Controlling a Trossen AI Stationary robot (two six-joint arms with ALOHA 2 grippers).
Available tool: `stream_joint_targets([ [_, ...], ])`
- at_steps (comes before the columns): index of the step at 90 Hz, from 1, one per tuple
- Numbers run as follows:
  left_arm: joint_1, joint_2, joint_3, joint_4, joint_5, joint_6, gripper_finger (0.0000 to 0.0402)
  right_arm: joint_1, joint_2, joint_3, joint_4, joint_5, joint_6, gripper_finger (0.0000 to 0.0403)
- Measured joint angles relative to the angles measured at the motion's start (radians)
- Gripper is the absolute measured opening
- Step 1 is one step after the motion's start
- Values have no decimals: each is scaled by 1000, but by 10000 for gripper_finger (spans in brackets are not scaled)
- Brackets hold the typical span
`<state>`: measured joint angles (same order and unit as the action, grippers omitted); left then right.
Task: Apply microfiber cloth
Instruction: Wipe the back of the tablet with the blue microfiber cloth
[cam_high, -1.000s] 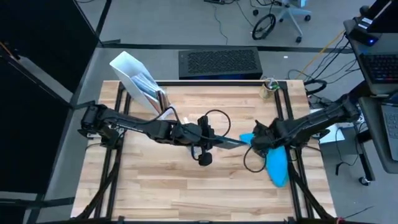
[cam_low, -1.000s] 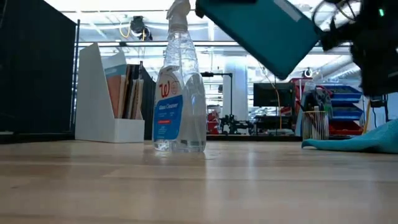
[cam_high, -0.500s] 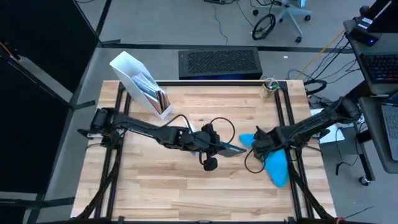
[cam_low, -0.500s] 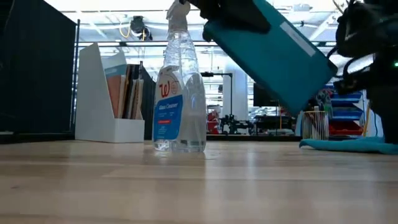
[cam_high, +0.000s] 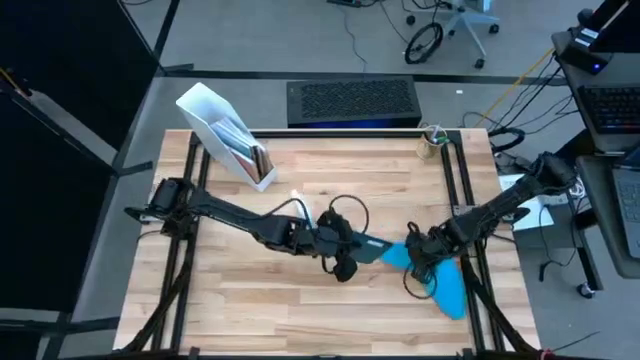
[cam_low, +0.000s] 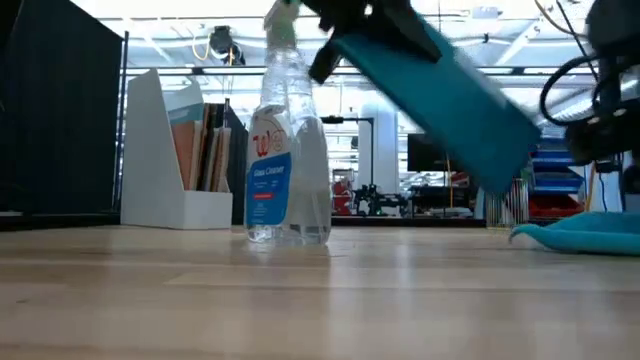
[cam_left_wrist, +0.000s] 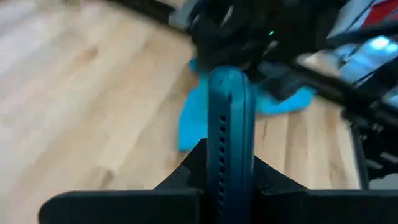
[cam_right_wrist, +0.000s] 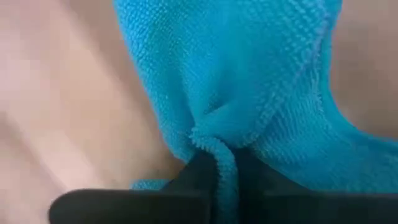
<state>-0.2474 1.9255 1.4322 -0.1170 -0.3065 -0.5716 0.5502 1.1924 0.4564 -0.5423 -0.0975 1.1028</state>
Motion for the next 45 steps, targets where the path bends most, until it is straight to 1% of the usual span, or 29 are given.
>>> stream_joint_targets([
  [11, -25, 58, 0, 37, -7, -54, 14, 114, 1, 0, 112, 13, 60, 3],
  [28, -48, 135, 5, 125, -22, -165, 14, 293, 1, 0, 247, 101, 122, 2],
  [36, -51, 168, 4, 210, -21, -188, 14, 358, 4, 0, 304, 186, 119, 1],
  [45, -51, 199, 3, 284, -18, -197, 14, 408, 6, 1, 370, 323, 84, 1],
])
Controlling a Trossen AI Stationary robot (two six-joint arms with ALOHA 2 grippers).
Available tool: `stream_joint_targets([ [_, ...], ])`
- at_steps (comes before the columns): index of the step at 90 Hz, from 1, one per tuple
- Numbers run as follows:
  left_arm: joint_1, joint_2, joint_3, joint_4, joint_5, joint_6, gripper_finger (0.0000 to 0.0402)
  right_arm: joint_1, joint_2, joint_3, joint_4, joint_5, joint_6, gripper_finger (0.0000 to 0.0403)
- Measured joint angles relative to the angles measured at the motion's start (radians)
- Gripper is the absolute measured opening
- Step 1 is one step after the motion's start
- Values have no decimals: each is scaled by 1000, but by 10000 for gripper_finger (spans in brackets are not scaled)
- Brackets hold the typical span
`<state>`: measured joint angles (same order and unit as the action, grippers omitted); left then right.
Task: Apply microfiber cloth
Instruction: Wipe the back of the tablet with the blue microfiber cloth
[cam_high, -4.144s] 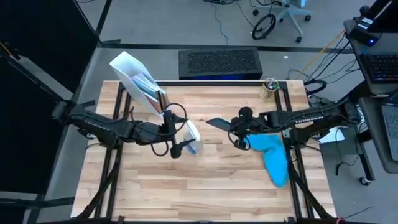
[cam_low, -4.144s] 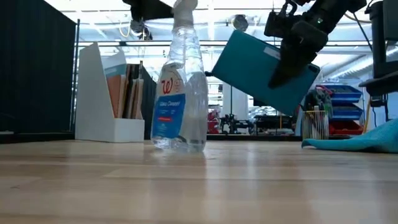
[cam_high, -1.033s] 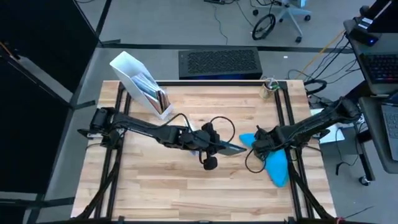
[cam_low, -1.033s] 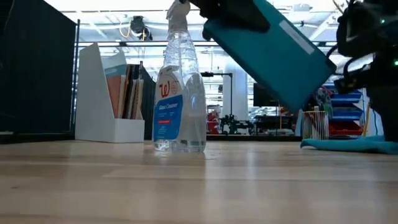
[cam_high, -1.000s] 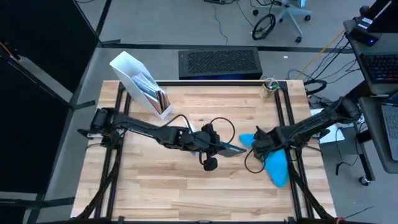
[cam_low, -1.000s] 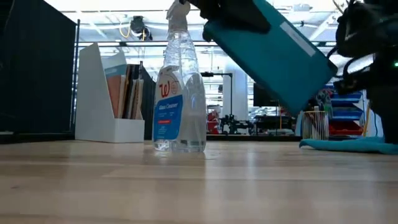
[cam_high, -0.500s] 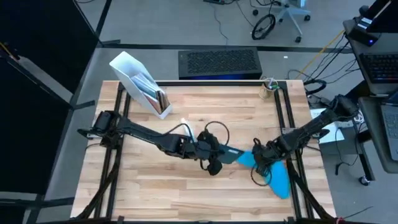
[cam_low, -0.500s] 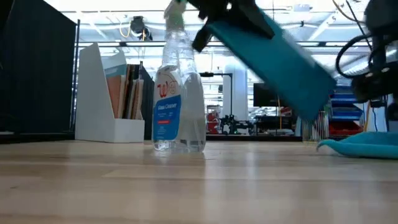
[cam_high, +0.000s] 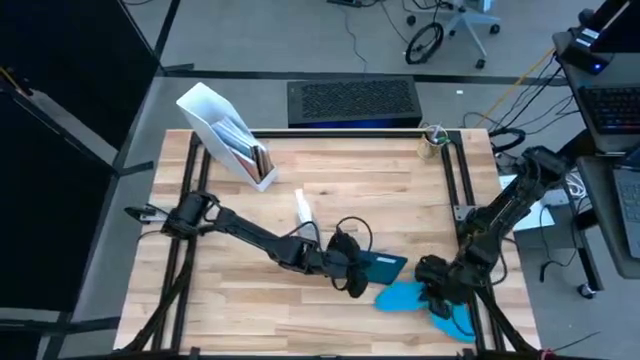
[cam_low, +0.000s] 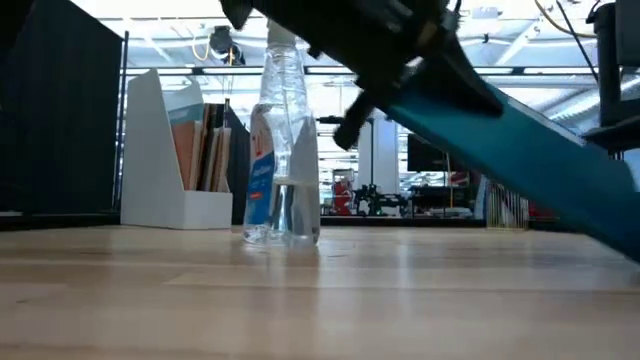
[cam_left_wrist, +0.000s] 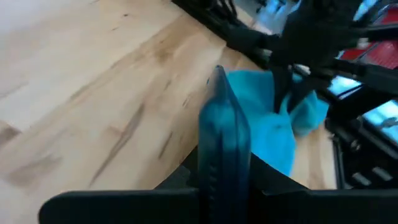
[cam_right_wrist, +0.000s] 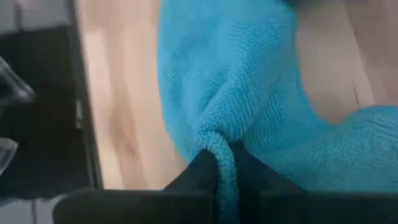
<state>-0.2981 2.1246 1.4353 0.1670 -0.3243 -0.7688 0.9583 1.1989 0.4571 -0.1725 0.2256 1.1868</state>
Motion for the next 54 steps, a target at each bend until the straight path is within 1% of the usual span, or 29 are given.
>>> stream_joint_targets([
  [8, 0, 12, 0, 16, -2, 0, 14, 28, 1, 9, 38, 116, -50, 1],
  [22, -8, 33, 0, 29, -58, 19, 14, 50, 6, 48, 52, 313, -145, 0],
  [31, -5, 37, -3, 46, -71, 46, 14, 35, 23, 71, 63, 467, -256, 0],
  [35, -4, 38, -3, 55, -71, 53, 14, 17, 37, 76, 90, 519, -324, 0],
  [39, -4, 38, -3, 60, -71, 65, 14, -6, 54, 77, 117, 540, -390, 0],
  [44, -5, 38, -3, 66, -73, 81, 14, -41, 79, 77, 144, 539, -458, 0],
  [54, -4, 40, -5, 90, -63, 85, 14, -96, 128, 77, 199, 565, -565, 0],
])
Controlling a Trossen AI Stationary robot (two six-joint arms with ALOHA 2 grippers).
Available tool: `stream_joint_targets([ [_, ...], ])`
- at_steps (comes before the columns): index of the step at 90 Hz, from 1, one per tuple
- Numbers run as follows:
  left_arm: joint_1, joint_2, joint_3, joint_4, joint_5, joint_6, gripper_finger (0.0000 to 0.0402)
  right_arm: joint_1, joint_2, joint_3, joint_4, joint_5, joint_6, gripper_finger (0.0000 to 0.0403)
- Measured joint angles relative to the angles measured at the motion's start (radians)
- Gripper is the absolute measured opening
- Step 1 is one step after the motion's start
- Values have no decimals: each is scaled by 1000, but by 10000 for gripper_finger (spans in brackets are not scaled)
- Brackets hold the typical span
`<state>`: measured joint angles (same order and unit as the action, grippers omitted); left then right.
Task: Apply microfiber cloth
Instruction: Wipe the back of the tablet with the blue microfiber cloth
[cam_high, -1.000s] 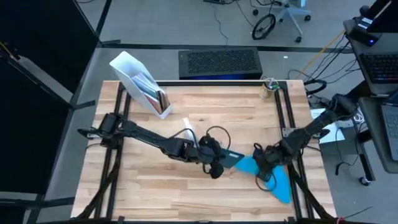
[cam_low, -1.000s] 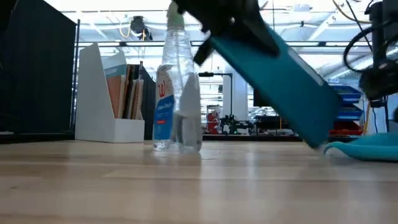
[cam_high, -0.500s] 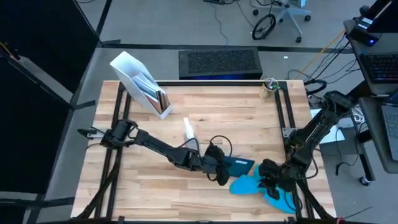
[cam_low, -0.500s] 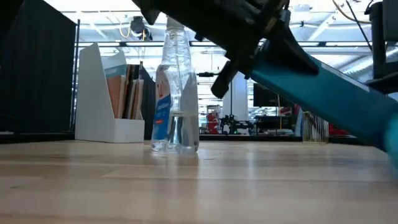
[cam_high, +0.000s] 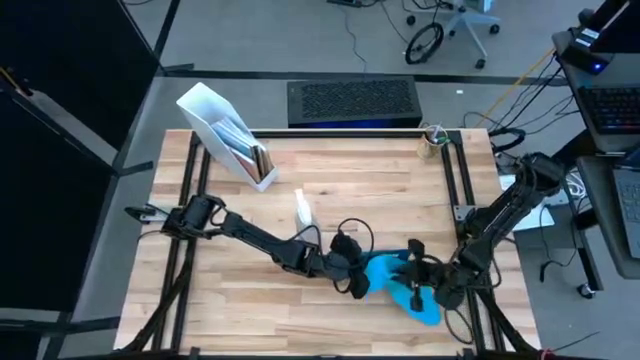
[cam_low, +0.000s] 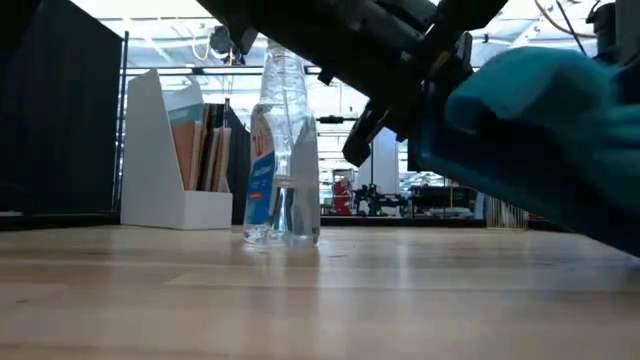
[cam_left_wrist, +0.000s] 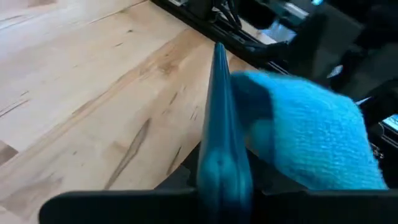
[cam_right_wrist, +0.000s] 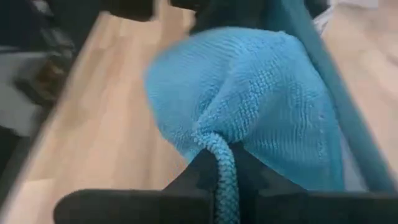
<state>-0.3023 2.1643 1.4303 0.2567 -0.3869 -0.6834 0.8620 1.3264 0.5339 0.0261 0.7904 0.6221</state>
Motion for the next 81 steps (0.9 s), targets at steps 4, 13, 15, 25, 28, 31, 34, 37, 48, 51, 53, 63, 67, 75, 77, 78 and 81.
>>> stream_joint_targets([
  [4, 0, 0, 0, 6, 10, -1, 14, -23, 18, 0, 29, 1, -52, 0],
  [13, 1, 0, 0, 8, 12, -3, 14, -62, 63, 0, 116, -6, -142, 0],
  [15, 0, 0, 0, 9, 12, -4, 14, -67, 73, 0, 134, -8, -159, 0],
  [25, 0, 0, -1, 18, 13, -6, 14, -77, 129, 0, 243, -8, -247, 0],
  [28, 0, 0, -1, 23, 15, -6, 14, -77, 148, 0, 274, -7, -271, 0],
  [31, 0, 0, -1, 28, 18, -7, 14, -80, 168, 0, 303, -7, -294, 0],
  [34, 0, 0, -1, 31, 20, -7, 14, -83, 187, 0, 323, -7, -308, 0],
  [37, 0, 0, -2, 34, 21, -7, 14, -85, 207, 1, 333, -7, -312, 0],
  [48, 2, 1, -2, 34, 21, -21, 14, -88, 271, 6, 339, -1, -302, 0],
  [51, 2, 1, -2, 34, 20, -27, 14, -86, 284, 6, 338, -10, -295, 0],
  [53, 2, 1, -3, 34, 20, -29, 14, -84, 291, 6, 335, -14, -289, 0],
  [63, 2, 1, -3, 37, 19, -29, 14, -55, 304, 5, 291, -43, -228, 0],
  [67, 2, 1, -3, 42, 16, -22, 14, -39, 304, 5, 250, -66, -186, 0],
  [75, 5, 1, -2, 49, 18, -5, 14, -5, 292, -2, 144, -75, -81, 0],
  [77, 5, 1, -2, 50, 21, -2, 14, 4, 288, 0, 124, -75, -51, 0],
  [78, 4, 1, -2, 50, 22, -1, 14, 9, 285, 1, 111, -75, -35, 0],
  [81, 3, 1, -2, 51, 27, 0, 14, 25, 276, 4, 67, -75, 15, 0],
])
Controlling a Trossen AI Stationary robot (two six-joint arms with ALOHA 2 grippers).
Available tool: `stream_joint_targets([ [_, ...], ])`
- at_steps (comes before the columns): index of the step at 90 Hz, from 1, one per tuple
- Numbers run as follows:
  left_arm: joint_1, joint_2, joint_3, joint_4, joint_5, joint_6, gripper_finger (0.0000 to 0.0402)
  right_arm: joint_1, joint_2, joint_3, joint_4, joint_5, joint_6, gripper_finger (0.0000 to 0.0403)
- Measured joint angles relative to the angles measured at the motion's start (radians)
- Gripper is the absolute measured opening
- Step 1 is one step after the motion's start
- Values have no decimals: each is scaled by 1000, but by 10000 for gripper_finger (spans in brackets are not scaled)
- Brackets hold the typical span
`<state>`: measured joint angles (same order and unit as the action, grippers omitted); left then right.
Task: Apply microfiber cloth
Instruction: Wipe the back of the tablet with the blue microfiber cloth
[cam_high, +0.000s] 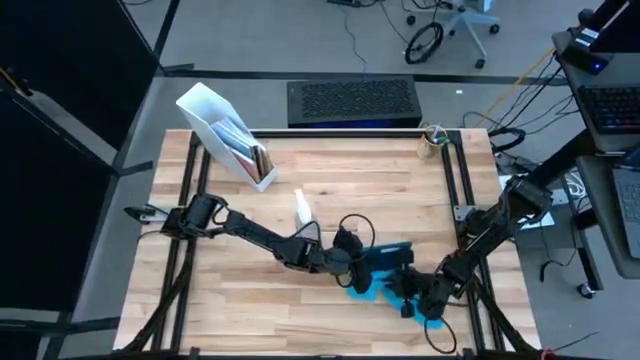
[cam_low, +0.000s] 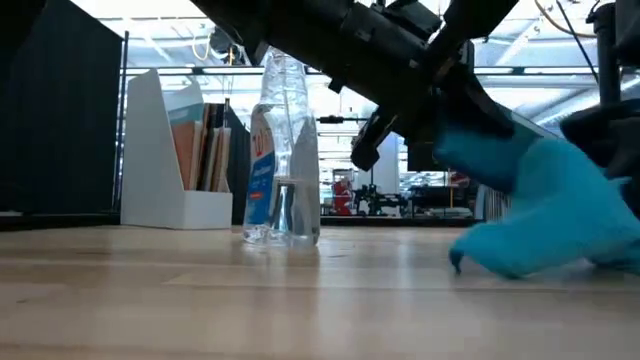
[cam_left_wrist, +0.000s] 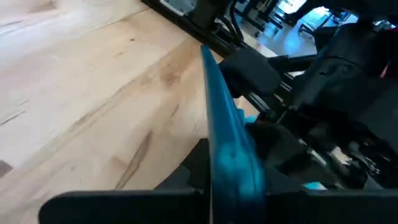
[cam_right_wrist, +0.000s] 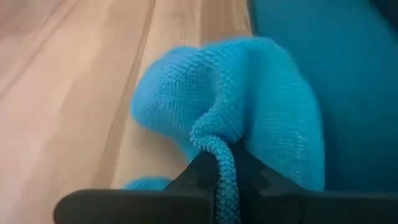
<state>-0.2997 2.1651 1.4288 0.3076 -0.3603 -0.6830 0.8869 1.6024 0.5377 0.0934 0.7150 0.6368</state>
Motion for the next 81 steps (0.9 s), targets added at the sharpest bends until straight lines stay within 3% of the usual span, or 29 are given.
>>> stream_joint_targets([
  [16, -3, 0, 1, -7, 18, 0, 14, 76, -59, -5, -182, 0, 185, 0],
  [26, -7, -1, 2, -7, 34, 0, 14, 92, -112, -4, -195, 6, 198, 0],
  [43, -6, -1, 2, -7, 31, -4, 14, 26, -141, 63, -72, 100, -52, 0],
  [58, -5, -3, 2, -6, 17, -6, 14, -91, -85, 73, 145, 68, -306, 0],
  [68, -4, -3, 2, -7, 14, -3, 14, -148, -56, 73, 212, -16, -363, 0],
  [81, -4, -4, 2, -4, 10, 2, 14, -171, -46, 71, 314, -25, -435, 0],
])
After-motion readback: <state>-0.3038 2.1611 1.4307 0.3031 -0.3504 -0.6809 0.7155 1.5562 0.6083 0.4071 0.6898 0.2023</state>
